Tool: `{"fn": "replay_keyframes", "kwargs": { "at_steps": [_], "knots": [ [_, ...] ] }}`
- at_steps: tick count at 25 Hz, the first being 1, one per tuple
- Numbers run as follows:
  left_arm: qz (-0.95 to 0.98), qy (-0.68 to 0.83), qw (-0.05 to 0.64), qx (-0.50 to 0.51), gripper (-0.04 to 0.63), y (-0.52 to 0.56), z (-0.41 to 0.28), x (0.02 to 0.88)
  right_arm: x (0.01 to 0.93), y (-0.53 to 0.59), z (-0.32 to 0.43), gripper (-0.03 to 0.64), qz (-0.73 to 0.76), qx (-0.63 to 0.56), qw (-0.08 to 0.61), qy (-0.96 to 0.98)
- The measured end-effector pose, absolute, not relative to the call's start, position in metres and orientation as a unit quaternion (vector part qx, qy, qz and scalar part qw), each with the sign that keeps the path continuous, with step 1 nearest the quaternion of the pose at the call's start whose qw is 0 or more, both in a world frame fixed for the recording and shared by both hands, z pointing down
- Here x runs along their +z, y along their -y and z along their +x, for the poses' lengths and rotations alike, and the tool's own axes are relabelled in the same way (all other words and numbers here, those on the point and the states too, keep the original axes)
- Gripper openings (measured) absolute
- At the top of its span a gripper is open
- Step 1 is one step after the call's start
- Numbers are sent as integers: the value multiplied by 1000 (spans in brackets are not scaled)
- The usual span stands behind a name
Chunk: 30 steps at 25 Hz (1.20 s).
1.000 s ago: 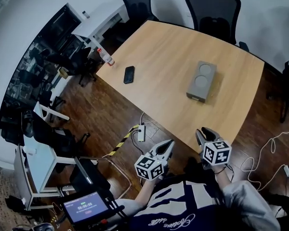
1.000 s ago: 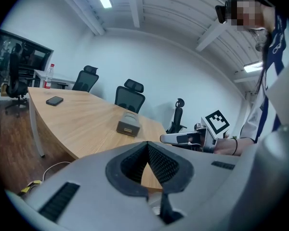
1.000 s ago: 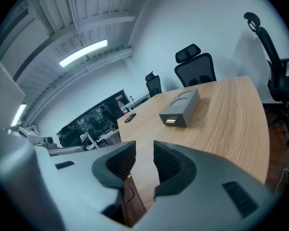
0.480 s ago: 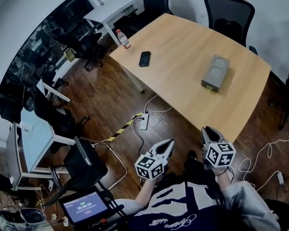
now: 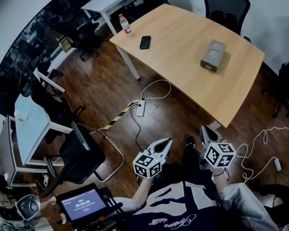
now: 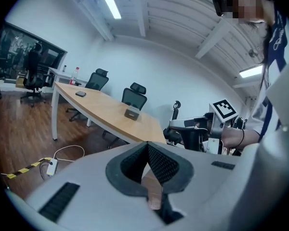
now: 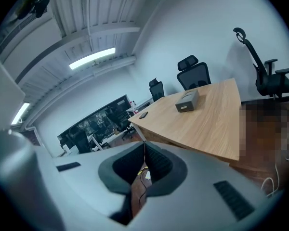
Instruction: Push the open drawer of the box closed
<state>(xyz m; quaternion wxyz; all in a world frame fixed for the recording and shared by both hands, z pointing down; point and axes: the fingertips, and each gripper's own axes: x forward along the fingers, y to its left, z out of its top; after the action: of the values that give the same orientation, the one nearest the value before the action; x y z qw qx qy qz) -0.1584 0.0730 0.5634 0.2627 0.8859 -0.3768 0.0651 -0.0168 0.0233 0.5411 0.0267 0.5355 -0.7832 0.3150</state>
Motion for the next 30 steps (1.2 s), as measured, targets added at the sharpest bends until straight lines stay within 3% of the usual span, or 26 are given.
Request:
{"fn": "replay_keyframes", "kwargs": {
  "at_steps": [18,30],
  "knots": [
    [892,377,249,22,2,-107,-107,534,514,-82,10,0,513,289,38,807],
    [899,352,257,36,2,-137,2,545,526,-116,91,-2,494,287,64,818]
  ]
}}
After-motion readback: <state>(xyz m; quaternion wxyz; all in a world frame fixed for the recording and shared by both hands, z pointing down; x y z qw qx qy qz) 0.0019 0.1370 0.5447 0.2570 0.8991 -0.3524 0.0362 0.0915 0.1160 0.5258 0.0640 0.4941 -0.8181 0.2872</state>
